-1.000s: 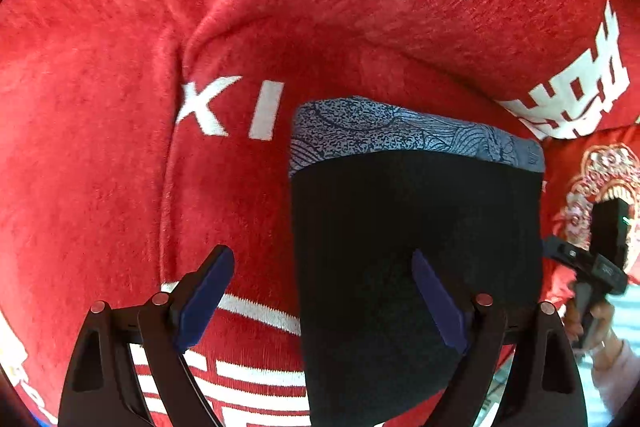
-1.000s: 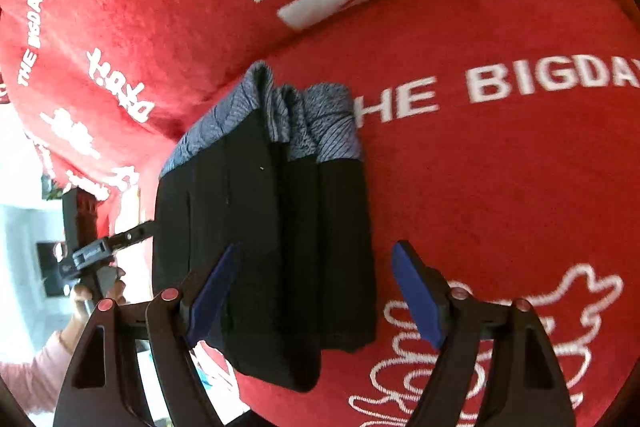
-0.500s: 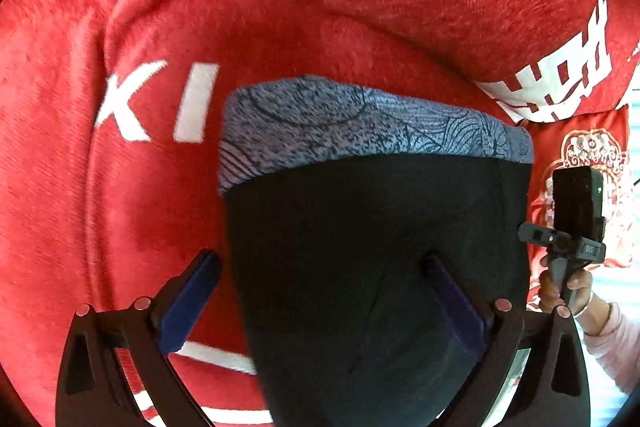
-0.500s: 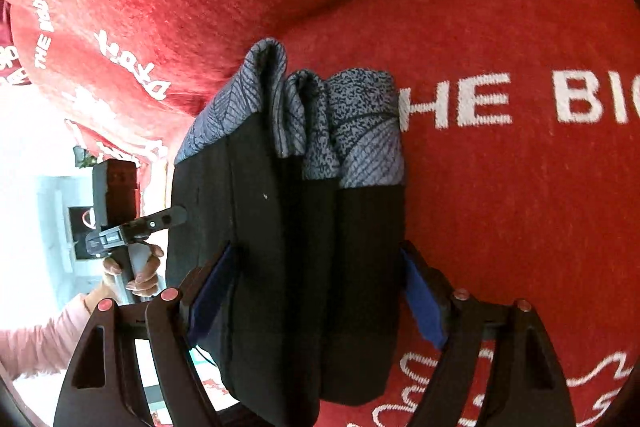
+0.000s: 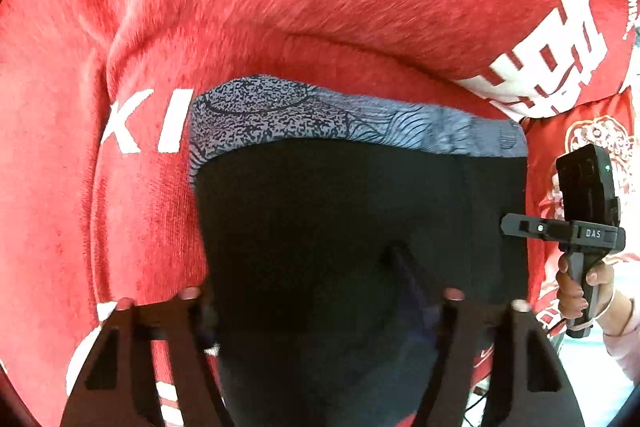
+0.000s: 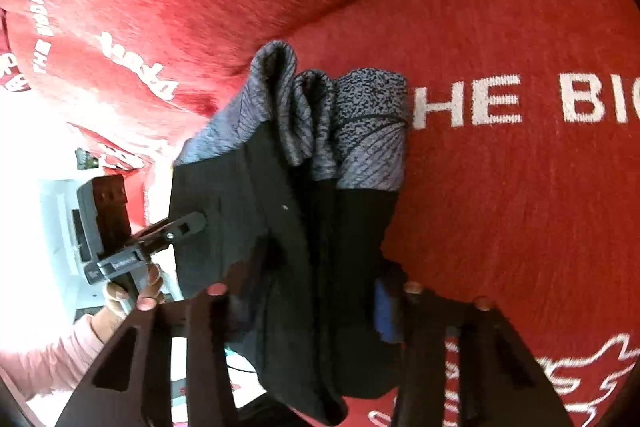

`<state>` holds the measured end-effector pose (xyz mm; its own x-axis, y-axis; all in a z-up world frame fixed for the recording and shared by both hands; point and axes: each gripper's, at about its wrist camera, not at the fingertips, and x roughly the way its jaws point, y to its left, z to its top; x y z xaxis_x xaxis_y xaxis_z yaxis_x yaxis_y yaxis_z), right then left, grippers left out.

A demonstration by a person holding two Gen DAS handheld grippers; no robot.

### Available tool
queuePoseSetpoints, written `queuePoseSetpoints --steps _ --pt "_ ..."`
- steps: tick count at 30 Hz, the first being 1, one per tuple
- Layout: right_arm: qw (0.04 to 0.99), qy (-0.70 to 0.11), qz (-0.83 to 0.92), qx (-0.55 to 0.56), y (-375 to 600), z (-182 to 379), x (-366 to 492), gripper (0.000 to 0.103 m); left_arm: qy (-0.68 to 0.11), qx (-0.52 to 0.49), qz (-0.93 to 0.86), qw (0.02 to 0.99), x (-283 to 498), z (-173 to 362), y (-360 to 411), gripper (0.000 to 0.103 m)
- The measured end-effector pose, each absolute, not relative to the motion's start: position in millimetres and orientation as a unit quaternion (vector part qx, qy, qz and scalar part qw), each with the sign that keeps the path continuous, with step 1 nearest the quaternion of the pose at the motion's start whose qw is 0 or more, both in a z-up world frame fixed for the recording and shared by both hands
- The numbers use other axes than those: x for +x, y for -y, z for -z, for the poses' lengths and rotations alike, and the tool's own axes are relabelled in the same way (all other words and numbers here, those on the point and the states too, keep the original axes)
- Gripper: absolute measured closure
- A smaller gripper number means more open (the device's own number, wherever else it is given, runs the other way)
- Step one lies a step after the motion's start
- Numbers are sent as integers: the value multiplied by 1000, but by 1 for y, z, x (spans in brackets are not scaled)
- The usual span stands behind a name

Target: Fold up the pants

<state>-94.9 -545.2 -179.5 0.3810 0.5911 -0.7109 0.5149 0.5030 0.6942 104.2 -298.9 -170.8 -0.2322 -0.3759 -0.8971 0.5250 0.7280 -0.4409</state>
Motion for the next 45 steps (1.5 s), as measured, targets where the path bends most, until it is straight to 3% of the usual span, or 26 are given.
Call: queuePoseSetpoints --steps 13,25,28,30,32,37,41,45 --pt "649 -532 -68 540 522 147 -127 65 -690 53 347 633 63 107 264 44" --pt "642 -543 -39 540 466 159 -183 65 -707 62 352 611 23 135 214 43" --pt "660 -541 -23 520 462 167 -183 58 -688 53 355 631 23 146 205 28" --pt "654 -540 -14 530 467 177 -186 52 -680 60 352 640 25 153 204 10" --pt "650 -534 -13 540 468 183 -188 50 -678 59 347 645 28 159 203 3" --pt "658 -534 12 530 462 174 -191 45 -688 56 337 640 30 160 200 1" --pt "661 -538 50 520 458 161 -197 43 -678 99 319 655 26 147 198 1" --pt "659 -533 79 524 461 147 -216 35 -660 148 308 670 17 133 194 1"
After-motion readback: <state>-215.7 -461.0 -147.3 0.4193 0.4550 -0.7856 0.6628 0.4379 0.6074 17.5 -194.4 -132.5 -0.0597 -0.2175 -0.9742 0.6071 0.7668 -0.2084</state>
